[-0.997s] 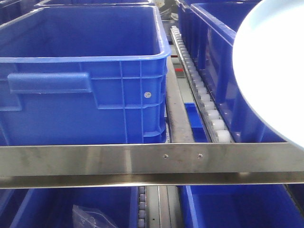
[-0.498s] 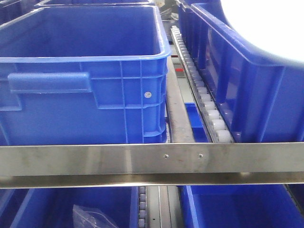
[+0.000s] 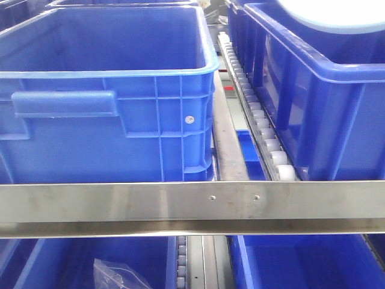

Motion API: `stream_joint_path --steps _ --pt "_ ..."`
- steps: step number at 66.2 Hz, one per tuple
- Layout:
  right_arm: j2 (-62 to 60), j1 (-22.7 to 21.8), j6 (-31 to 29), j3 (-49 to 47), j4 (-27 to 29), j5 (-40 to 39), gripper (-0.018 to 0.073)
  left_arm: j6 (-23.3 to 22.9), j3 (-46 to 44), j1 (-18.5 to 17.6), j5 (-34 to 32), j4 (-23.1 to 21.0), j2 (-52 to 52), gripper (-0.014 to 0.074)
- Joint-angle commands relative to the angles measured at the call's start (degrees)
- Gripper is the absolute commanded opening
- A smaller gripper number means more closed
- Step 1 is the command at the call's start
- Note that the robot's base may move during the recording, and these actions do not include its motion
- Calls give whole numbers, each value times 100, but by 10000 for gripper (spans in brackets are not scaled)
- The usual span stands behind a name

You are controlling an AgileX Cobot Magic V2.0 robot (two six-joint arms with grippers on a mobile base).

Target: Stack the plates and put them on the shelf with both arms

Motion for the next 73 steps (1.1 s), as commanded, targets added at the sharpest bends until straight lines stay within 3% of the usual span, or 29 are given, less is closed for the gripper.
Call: stream_joint_path --steps 1,23,28,36,40,57,66,73 --pt "189 -298 -18 -395 -37 -781 50 -60 -171 -44 -446 -20 21 87" --pt "974 -561 -19 -614 -37 -1405 81 -60 -171 -44 -446 -20 21 87" --pt "1046 -561 -19 -614 -37 -1546 230 -60 -171 -44 -446 -20 21 87" --pt "1053 -561 -19 -614 -37 -1714 559 -60 -171 -44 -446 -20 21 87" --pt "1014 -561 -19 -614 -37 -1698 632 -60 -171 -44 -446 -20 21 87" --pt "-66 -507 -13 -160 -37 -892 493 -60 -171 -44 -446 -20 21 87" --pt "-1021 -448 -13 557 -37 -909 336 -60 -171 -44 -446 -20 21 87" --pt "-1774 -448 -13 1256 -37 -903 139 -60 -171 -44 -446 -20 21 87"
